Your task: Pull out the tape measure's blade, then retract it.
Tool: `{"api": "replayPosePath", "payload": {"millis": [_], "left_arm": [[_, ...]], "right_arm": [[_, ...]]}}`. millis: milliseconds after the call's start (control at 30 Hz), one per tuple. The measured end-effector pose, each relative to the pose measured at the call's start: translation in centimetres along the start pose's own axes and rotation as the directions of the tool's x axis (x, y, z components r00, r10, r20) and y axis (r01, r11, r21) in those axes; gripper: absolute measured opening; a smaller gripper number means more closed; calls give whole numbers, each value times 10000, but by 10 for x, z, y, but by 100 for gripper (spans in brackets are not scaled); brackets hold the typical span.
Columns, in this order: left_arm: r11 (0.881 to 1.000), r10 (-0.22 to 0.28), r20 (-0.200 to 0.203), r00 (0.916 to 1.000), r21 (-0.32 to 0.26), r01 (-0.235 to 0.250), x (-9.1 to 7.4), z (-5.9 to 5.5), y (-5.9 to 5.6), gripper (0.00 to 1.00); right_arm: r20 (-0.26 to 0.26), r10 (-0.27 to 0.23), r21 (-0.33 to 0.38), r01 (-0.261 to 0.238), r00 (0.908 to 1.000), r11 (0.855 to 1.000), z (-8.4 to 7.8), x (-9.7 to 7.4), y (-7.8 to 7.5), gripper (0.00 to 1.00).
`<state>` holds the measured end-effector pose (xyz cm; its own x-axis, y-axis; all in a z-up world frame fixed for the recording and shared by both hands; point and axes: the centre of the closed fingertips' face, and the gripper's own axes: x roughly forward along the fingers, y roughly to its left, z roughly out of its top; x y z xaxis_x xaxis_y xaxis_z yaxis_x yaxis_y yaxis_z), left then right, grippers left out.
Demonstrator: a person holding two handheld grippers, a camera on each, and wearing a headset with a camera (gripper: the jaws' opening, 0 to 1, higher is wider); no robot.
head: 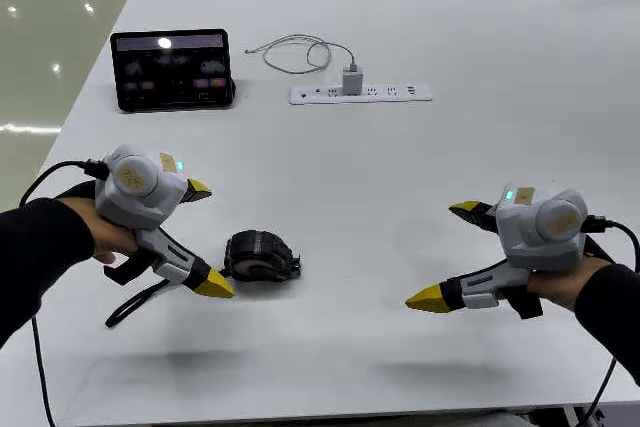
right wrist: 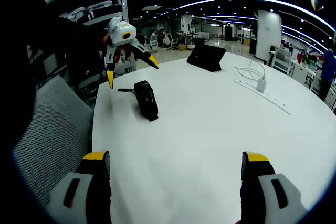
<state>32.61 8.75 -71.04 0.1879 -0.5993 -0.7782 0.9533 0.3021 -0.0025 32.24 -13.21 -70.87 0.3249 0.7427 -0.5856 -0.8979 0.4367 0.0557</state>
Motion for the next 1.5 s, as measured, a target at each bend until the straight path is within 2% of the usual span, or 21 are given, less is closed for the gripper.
{"api": "replayPosePath", "payload": {"millis": [67, 133, 267, 300, 333, 400, 467, 533, 600, 667, 700, 833, 933, 1033, 1100, 1267, 1367, 1400, 1467, 1500], "left_arm": [[9994, -84, -338, 9994, 329, 95, 5, 0, 0, 96], [9982, -236, -459, 9987, 535, 261, 10, 2, -1, 95], [9906, -344, -1068, 9937, 1281, 480, 20, 2, -2, 91], [9891, -385, -1109, 9931, 1374, 537, 23, 3, -3, 90], [9881, -333, -1150, 9928, 1454, 500, 25, 3, -2, 90], [9766, 107, -1796, 9837, 2132, 283, 28, -4, 8, 86], [9761, -161, -1758, 9843, 2106, 536, 34, -1, 3, 81], [9770, -383, -1737, 9841, 2004, 733, 38, 3, 1, 80], [9746, -307, -1727, 9845, 2133, 678, 44, 5, 3, 74], [9749, -397, -1844, 9821, 2085, 786, 47, 4, 3, 70], [9762, -502, -2013, 9782, 1972, 906, 51, 0, 4, 70], [9725, -623, -1982, 9782, 2082, 1041, 54, 5, 1, 63], [9754, -824, -1934, 9777, 1856, 1189, 58, 7, -1, 59], [9744, -855, -1986, 9763, 1877, 1235, 60, 7, -2, 54], [9727, -944, -2064, 9739, 1891, 1344, 61, 6, -4, 51], [9705, -836, -2112, 9739, 2046, 1277, 62, 6, -2, 43], [9690, -901, -2049, 9746, 2079, 1333, 63, 7, -4, 42], [9682, -958, -2065, 9737, 2079, 1393, 63, 7, -6, 41], [9623, -1401, -2215, 9650, 1990, 1854, 63, 4, -14, 34], [9637, -1148, -2154, 9697, 2127, 1613, 64, 5, -9, 34]], "right_arm": [[-26, 196, -236, -197, 9998, 9995, 3, 7, 4, 100], [-77, 385, -340, -388, 9992, 9987, 3, 13, 6, 100], [-223, 646, -585, -658, 9977, 9961, 4, 26, 10, 100], [-194, 713, -609, -724, 9973, 9955, 5, 28, 11, 100], [-157, 788, -589, -796, 9968, 9951, 6, 31, 13, 100], [-116, 911, -659, -917, 9958, 9936, 9, 38, 16, 100], [-38, 1030, -733, -1030, 9947, 9920, 11, 45, 18, 100], [-8, 1161, -803, -1158, 9932, 9900, 14, 53, 21, 100], [22, 1292, -891, -1285, 9916, 9877, 17, 61, 24, 100], [51, 1360, -935, -1349, 9907, 9864, 20, 66, 25, 100], [37, 1420, -979, -1410, 9899, 9852, 21, 70, 26, 100], [-13, 1605, -1078, -1597, 9870, 9813, 27, 82, 29, 100], [11, 1651, -1047, -1641, 9863, 9809, 32, 93, 29, 98], [92, 1684, -896, -1670, 9857, 9819, 39, 100, 29, 97], [132, 1961, -767, -1946, 9805, 9779, 41, 106, 33, 96], [15, 2180, -1451, -2154, 9760, 9657, 43, 115, 38, 93], [-160, 2280, -1744, -2273, 9735, 9581, 42, 120, 41, 90], [-273, 2261, -1725, -2274, 9737, 9584, 41, 121, 41, 88], [-484, 2237, -1881, -2288, 9735, 9551, 39, 125, 41, 85], [-492, 2259, -1975, -2312, 9729, 9527, 39, 127, 42, 85]]}}
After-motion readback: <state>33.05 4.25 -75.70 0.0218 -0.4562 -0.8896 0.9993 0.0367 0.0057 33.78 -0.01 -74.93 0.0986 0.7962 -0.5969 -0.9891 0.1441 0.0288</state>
